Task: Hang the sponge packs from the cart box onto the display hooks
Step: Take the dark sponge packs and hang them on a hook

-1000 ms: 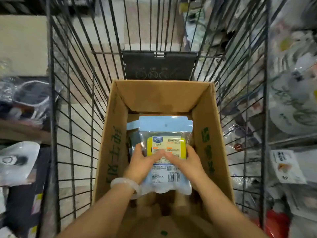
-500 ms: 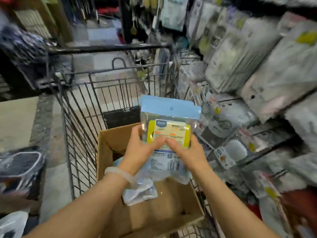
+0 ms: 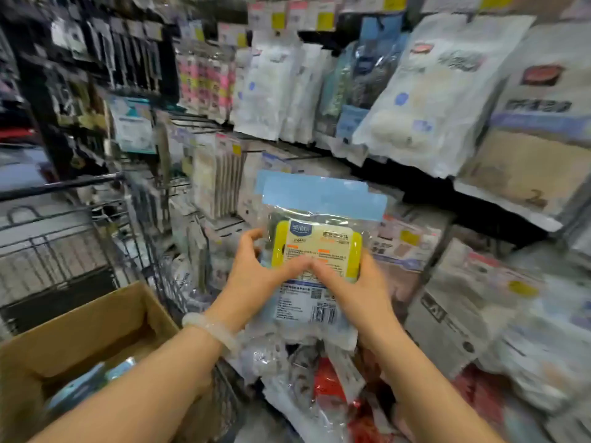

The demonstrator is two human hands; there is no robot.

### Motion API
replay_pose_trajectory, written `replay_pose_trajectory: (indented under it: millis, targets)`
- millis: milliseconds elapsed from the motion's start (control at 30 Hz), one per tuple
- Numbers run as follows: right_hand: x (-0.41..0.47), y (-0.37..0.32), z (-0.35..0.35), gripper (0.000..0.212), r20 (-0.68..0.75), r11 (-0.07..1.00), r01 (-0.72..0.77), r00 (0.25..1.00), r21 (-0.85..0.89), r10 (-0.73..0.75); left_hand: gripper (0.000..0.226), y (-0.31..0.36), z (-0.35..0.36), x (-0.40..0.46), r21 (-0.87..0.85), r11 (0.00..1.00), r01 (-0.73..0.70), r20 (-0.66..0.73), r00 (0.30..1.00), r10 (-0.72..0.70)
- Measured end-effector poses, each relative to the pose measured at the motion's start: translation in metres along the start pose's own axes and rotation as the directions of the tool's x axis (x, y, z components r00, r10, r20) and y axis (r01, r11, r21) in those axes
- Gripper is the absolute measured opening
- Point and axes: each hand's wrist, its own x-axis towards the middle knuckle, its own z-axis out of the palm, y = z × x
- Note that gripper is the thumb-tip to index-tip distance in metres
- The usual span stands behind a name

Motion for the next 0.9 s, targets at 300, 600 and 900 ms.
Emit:
replay_pose_trajectory:
  millis: [300, 600, 900]
  targets:
    - [-0.113, -0.077, -0.264, 0.068, -0.372, 0.987, 0.143, 0.914, -0.071, -0.159, 0.087, 0.141, 0.223, -0.119, -0.216, 0.953, -0.214, 0.266, 0.926, 0.268]
    - [-0.162, -0.163, -0.430, 0.055, -0.548, 0.977, 0.169, 0.809, -0.131, -0.214, 0.012, 0.265, 0.357, -0.154, -0.420, 0.855, -0.304, 0.354, 0.813, 0.463]
    - [-0.105, -0.252, -0.508, 0.086, -0.604, 0.928, 0.296, 0.704, -0.229, -0.373, 0.041, 0.354, 0.381, -0.098, -0.357, 0.777, -0.519, 0.210, 0.766, 0.608]
